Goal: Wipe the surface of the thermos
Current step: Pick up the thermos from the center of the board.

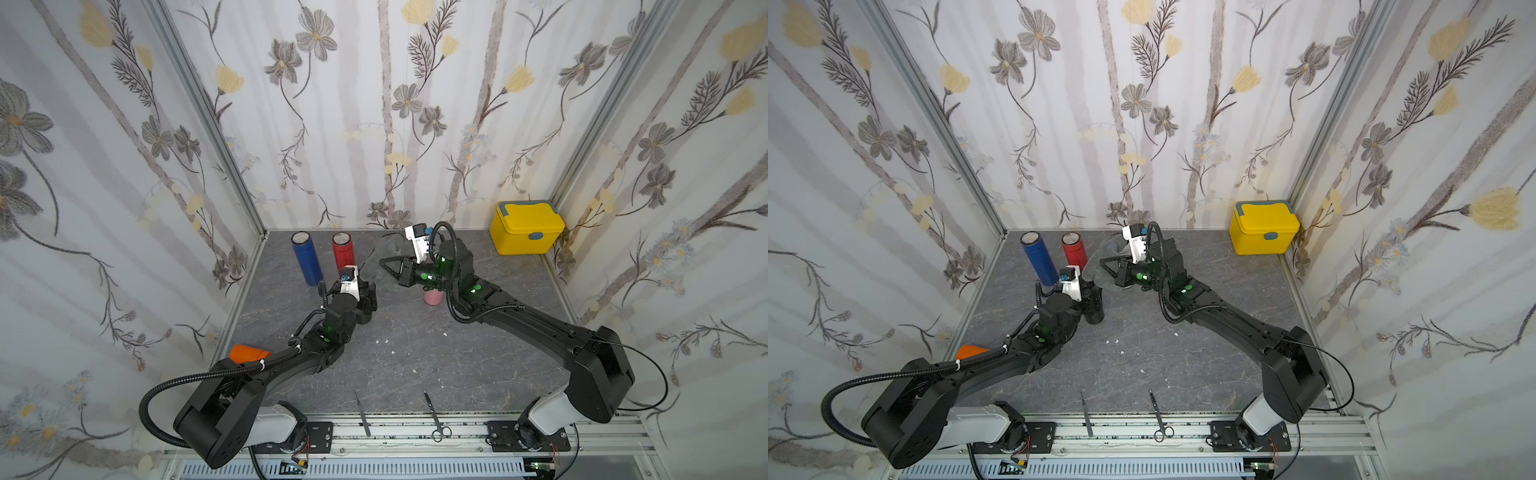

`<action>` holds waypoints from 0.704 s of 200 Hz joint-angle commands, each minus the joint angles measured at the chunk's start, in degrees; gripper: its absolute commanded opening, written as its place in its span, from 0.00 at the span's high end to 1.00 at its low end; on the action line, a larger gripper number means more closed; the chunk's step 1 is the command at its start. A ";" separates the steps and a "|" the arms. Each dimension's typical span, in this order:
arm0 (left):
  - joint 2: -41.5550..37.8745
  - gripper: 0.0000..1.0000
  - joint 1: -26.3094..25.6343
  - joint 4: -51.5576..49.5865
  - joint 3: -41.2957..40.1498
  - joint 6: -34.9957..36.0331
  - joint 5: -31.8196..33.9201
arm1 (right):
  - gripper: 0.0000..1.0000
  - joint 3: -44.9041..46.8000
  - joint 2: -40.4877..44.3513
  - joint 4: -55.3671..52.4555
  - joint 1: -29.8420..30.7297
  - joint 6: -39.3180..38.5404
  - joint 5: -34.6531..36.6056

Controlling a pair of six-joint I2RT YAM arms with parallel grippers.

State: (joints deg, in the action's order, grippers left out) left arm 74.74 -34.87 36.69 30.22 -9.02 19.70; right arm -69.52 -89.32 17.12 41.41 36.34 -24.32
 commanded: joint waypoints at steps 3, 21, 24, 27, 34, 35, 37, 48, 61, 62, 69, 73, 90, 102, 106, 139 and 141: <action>0.66 0.23 0.13 2.12 0.51 0.41 -0.19 | 1.00 -0.96 -0.61 1.77 0.07 -0.56 -0.73; 1.28 0.28 0.20 2.32 0.53 0.49 -0.42 | 1.00 -0.75 -0.51 1.54 0.02 -0.24 0.06; 1.30 0.29 0.22 2.33 0.53 0.49 -0.45 | 1.00 -0.65 -0.39 1.58 0.04 -0.29 0.39; 1.41 0.30 0.25 2.37 0.54 0.49 -0.57 | 1.00 -0.50 -0.29 1.60 0.10 -0.25 0.65; 1.42 0.33 0.19 2.41 0.40 0.47 -0.69 | 1.00 -0.08 -0.01 1.89 -0.01 -0.30 0.99; 1.40 0.34 0.18 2.42 0.43 0.44 -0.71 | 1.00 -0.04 0.01 1.96 -0.01 -0.30 1.01; 1.38 0.35 0.18 2.42 0.41 0.48 -0.72 | 1.00 0.09 0.08 2.02 0.01 -0.28 1.09; 1.32 0.38 0.20 2.25 0.50 0.55 -1.13 | 1.00 0.34 0.20 1.96 -0.10 -0.25 1.20; 0.94 0.41 0.23 1.82 0.59 0.78 -1.72 | 1.00 0.64 0.44 1.86 -0.08 -0.14 1.20; 0.89 0.41 0.19 1.82 0.57 0.81 -1.75 | 1.00 0.71 0.45 1.95 -0.09 -0.09 1.20; 0.59 0.41 0.19 1.55 0.57 0.99 -1.86 | 1.00 1.03 0.67 2.18 -0.09 -0.09 1.20; 0.43 0.42 0.26 1.39 0.58 1.05 -1.91 | 1.00 1.20 0.77 2.30 -0.16 0.00 1.24; -0.87 0.47 0.32 0.78 0.30 1.41 -2.58 | 1.00 2.15 1.37 3.05 -0.18 0.44 1.42; -1.97 0.68 0.24 -0.46 0.47 1.48 -3.84 | 1.00 3.45 2.46 4.16 -0.27 1.20 2.22; -2.36 0.79 0.29 -1.11 0.54 1.38 -4.49 | 1.00 4.13 2.95 4.80 -0.25 1.45 2.60; -10.70 1.00 0.64 -3.73 -2.43 -1.46 -17.40 | 1.00 8.31 6.39 7.84 0.03 3.23 2.52; -11.45 1.00 0.67 -3.69 -2.79 -1.69 -18.29 | 1.00 8.49 6.64 8.17 0.13 3.42 2.34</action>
State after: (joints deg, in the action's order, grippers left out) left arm 68.60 -34.44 31.22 29.67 -8.23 12.10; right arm -63.02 -84.64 19.51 41.17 37.56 -21.96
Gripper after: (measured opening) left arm 0.615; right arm 0.106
